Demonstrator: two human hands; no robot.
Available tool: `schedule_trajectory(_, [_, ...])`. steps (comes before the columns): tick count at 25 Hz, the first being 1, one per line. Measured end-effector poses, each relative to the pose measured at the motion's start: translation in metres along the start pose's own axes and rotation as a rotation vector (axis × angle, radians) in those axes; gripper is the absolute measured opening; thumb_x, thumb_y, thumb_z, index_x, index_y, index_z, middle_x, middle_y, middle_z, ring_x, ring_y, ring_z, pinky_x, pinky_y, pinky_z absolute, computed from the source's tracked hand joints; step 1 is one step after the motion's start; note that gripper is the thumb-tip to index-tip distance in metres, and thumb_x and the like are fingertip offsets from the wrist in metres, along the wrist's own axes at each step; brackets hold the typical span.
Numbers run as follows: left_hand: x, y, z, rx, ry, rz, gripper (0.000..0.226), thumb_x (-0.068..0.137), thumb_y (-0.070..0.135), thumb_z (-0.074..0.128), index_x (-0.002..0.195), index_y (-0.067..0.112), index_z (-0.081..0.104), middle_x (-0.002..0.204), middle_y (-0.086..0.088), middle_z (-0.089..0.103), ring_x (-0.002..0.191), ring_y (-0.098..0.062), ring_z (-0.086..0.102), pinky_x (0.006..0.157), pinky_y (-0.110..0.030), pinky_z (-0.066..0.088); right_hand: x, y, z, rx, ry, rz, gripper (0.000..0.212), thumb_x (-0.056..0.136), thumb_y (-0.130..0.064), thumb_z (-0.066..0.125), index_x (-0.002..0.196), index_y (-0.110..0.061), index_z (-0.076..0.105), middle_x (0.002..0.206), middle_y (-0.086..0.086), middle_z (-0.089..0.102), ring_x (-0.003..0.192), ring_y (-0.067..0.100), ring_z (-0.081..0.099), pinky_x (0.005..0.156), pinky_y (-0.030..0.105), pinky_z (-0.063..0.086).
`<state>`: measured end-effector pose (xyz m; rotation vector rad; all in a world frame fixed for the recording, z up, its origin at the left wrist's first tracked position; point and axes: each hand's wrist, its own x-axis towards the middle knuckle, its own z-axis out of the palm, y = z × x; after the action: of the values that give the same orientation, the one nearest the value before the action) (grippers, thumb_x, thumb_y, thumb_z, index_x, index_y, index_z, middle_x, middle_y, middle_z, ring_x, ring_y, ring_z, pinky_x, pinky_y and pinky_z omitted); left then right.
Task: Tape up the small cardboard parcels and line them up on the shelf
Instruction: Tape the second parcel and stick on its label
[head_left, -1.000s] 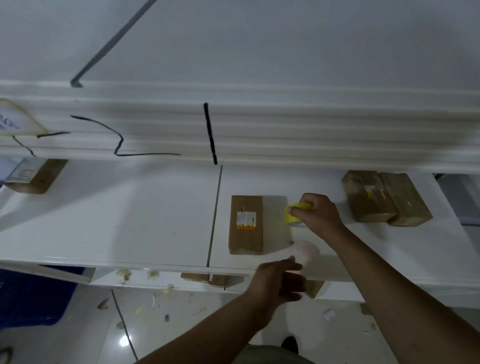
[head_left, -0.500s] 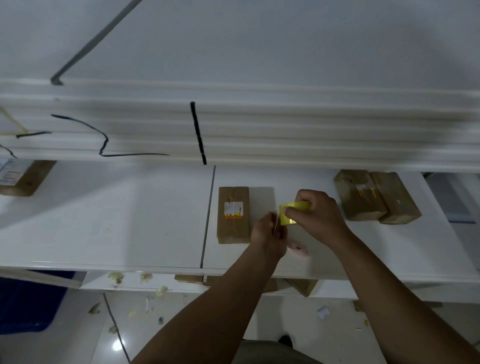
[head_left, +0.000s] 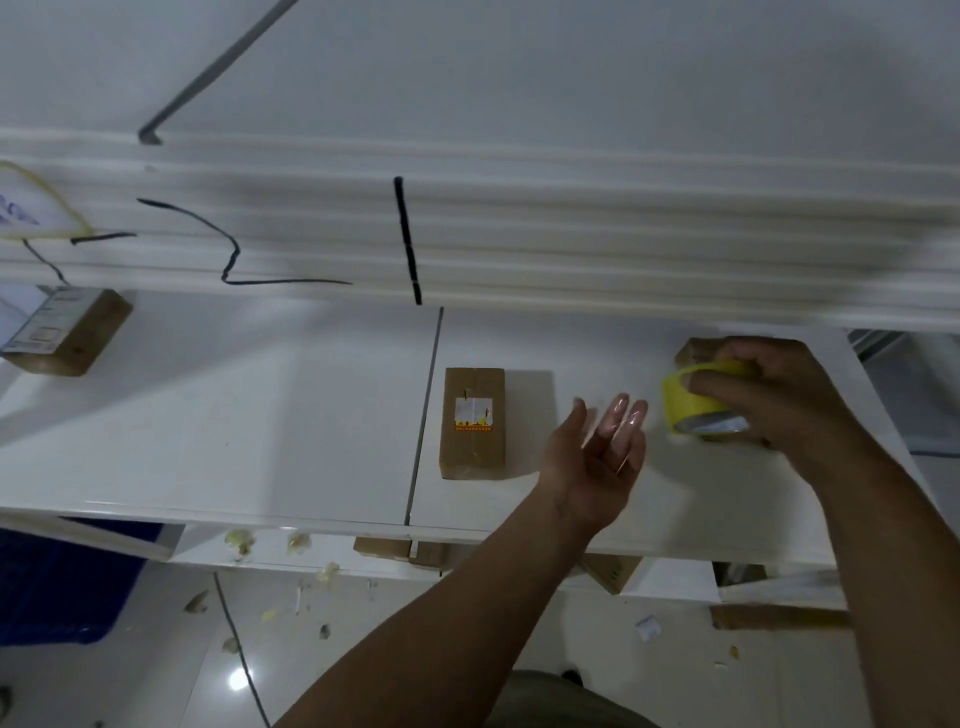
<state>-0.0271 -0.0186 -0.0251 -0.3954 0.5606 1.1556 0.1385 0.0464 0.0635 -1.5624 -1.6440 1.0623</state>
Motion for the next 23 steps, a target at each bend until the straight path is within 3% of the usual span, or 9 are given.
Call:
schedule_trajectory(3, [-0.009,0.011,-0.003,0.143,0.037,0.103,0.031,0.106,0.035,0.060,0.114,0.009,0.076,0.114,-0.015,0.081,0.100,-0.025,0.081,0.069,-0.029,0.064,-0.001,0.003,0.005,0.000,-0.085,-0.003,0.032,0.073,-0.025,0.089,0.080,-0.006,0.065,0.079,0.007,0.057,0.080,0.025,0.061,0.074,0.043,0.055])
schedule_trajectory(5, [-0.016,0.025,-0.013,0.244,0.093,0.302,0.024,0.107,0.034,0.061,0.126,0.020,0.065,0.112,-0.019,0.080,0.099,-0.034,0.081,0.067,-0.037,0.065,-0.003,0.005,0.023,-0.045,-0.124,-0.026,0.031,0.074,-0.034,0.085,0.074,-0.012,0.064,0.075,0.002,0.052,0.074,0.018,0.057,0.068,0.035,0.049])
schedule_trajectory(8, [-0.031,0.053,-0.035,0.404,0.265,0.661,0.020,0.100,0.031,0.074,0.119,0.025,0.071,0.102,-0.017,0.082,0.090,-0.038,0.081,0.065,-0.043,0.066,-0.002,0.009,0.060,-0.032,-0.147,-0.040,0.037,0.067,-0.044,0.076,0.071,-0.011,0.058,0.064,-0.004,0.044,0.065,0.015,0.048,0.063,0.031,0.036])
schedule_trajectory(10, [-0.042,0.081,-0.056,0.514,0.374,0.852,0.014,0.095,0.023,0.080,0.108,0.019,0.079,0.100,-0.013,0.082,0.092,-0.033,0.081,0.073,-0.042,0.067,0.000,0.010,0.086,-0.040,-0.112,-0.070,0.039,0.067,-0.047,0.075,0.070,-0.013,0.056,0.061,-0.007,0.039,0.065,0.018,0.046,0.064,0.033,0.034])
schedule_trajectory(12, [-0.052,0.108,-0.074,0.482,0.449,0.820,0.013,0.095,0.015,0.077,0.108,0.012,0.080,0.100,-0.015,0.082,0.094,-0.031,0.081,0.082,-0.041,0.067,0.002,0.010,0.103,-0.061,-0.099,-0.104,0.040,0.067,-0.050,0.074,0.070,-0.016,0.055,0.060,-0.007,0.037,0.063,0.016,0.045,0.062,0.034,0.035])
schedule_trajectory(15, [-0.063,0.141,-0.089,0.372,0.515,0.733,0.012,0.098,0.010,0.073,0.109,0.006,0.077,0.100,-0.018,0.081,0.088,-0.024,0.082,0.076,-0.032,0.061,0.010,0.007,0.118,-0.111,-0.106,-0.081,0.037,0.063,-0.052,0.072,0.069,-0.019,0.057,0.061,-0.006,0.040,0.062,0.014,0.046,0.060,0.032,0.035])
schedule_trajectory(19, [-0.065,0.156,-0.084,0.548,0.507,0.785,0.013,0.104,0.012,0.065,0.113,0.009,0.074,0.099,-0.010,0.077,0.081,-0.019,0.081,0.076,-0.030,0.058,0.023,-0.004,0.124,0.010,-0.204,-0.037,0.033,0.066,-0.044,0.075,0.061,-0.019,0.054,0.066,-0.002,0.041,0.071,0.020,0.047,0.070,0.035,0.036])
schedule_trajectory(21, [-0.065,0.148,-0.080,0.729,0.548,0.808,0.017,0.105,0.021,0.063,0.108,0.009,0.073,0.090,-0.010,0.077,0.075,-0.022,0.079,0.064,-0.027,0.058,0.027,-0.012,0.120,0.040,-0.233,-0.064,0.033,0.068,-0.041,0.075,0.061,-0.018,0.052,0.067,-0.001,0.039,0.070,0.019,0.044,0.070,0.035,0.033])
schedule_trajectory(23, [-0.065,0.128,-0.074,0.914,0.515,0.601,0.043,0.106,0.045,0.057,0.101,0.005,0.074,0.079,-0.009,0.079,0.071,-0.028,0.077,0.053,-0.027,0.058,0.028,-0.023,0.114,0.085,-0.258,-0.098,0.031,0.070,-0.037,0.076,0.062,-0.019,0.052,0.065,-0.003,0.038,0.068,0.017,0.043,0.068,0.033,0.030])
